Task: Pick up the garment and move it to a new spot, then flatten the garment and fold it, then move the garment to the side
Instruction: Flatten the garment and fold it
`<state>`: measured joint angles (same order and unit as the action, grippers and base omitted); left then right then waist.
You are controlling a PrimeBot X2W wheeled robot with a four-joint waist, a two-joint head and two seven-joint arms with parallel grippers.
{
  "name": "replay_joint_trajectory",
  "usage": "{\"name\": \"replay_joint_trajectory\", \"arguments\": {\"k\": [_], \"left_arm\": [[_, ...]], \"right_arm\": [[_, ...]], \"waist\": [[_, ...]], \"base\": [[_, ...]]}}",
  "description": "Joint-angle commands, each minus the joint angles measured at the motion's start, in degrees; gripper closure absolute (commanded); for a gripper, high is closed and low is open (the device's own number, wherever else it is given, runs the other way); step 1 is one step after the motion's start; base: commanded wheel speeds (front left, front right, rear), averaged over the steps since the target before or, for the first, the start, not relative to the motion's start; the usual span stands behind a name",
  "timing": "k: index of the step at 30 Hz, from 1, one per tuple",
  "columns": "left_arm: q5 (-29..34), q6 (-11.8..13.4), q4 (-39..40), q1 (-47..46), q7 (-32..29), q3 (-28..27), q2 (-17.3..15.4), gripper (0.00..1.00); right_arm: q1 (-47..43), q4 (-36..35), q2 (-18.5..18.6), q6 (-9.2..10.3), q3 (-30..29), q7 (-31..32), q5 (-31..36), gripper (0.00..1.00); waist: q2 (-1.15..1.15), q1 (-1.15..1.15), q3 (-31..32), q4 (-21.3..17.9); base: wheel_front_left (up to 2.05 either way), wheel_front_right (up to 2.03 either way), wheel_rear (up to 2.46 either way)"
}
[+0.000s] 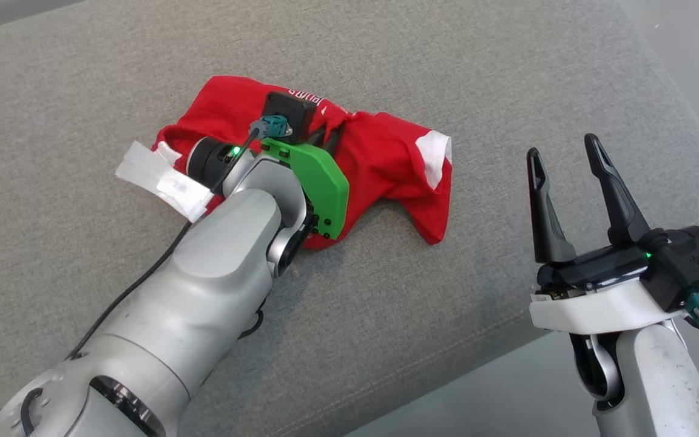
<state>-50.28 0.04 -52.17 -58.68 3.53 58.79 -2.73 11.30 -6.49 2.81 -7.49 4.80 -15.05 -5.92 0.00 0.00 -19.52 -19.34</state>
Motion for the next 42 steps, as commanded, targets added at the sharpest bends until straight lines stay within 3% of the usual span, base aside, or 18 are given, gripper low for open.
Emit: {"name": "replay_joint_trajectory", "arguments": {"k": [1,10,13,14,19,25,34,42], "left_arm": [[-0.51,0.37,0.70,-1.80,1.60,-0.10,-0.29,1.00],[0.25,4.51,4.99,-8.63,11.58,-4.46,-0.27,1.00],[5.63,6.63,10.77,-10.95,11.68,-12.07,-1.59,1.00],[5.63,6.63,10.77,-10.95,11.68,-12.07,-1.59,1.00],[17.09,7.70,22.96,-8.17,11.59,-25.49,-3.52,1.00],[24.13,3.95,28.24,-0.75,11.60,-34.77,-2.07,1.00],[27.27,-4.20,28.12,10.09,11.61,-37.02,-0.30,1.00],[25.48,-6.17,36.49,20.85,11.62,-38.90,-0.26,1.00]], "right_arm": [[0.45,-0.03,0.15,0.00,-0.10,-0.20,0.35,0.00],[0.30,0.92,0.15,0.00,0.90,-0.21,0.99,0.00],[0.52,1.00,0.16,0.00,1.27,-0.20,1.03,0.00],[0.52,1.00,0.16,0.00,1.27,-0.20,1.03,0.00],[0.27,1.14,0.16,0.00,1.59,-0.21,1.21,0.00],[-0.61,0.87,0.13,0.00,0.84,-0.21,1.78,0.00],[-0.40,1.13,0.16,0.00,1.52,-0.21,2.05,0.00],[-1.77,1.16,0.14,0.00,0.00,-0.21,2.82,0.00]], "waist": [[0.00,0.00,0.46,0.72],[0.00,0.00,2.61,1.74],[0.00,0.00,2.95,1.30],[0.00,0.00,2.95,1.30],[0.00,0.00,3.67,0.33],[0.00,0.00,4.02,1.25],[0.00,0.00,4.14,4.43],[0.00,0.00,4.71,8.06]], "base": [[0.00,0.00,0.00],[0.00,0.00,0.00],[0.00,0.00,0.00],[0.00,0.00,0.00],[0.00,0.00,0.00],[0.00,0.00,0.00],[0.00,0.00,0.00],[0.00,0.00,0.00]]}}
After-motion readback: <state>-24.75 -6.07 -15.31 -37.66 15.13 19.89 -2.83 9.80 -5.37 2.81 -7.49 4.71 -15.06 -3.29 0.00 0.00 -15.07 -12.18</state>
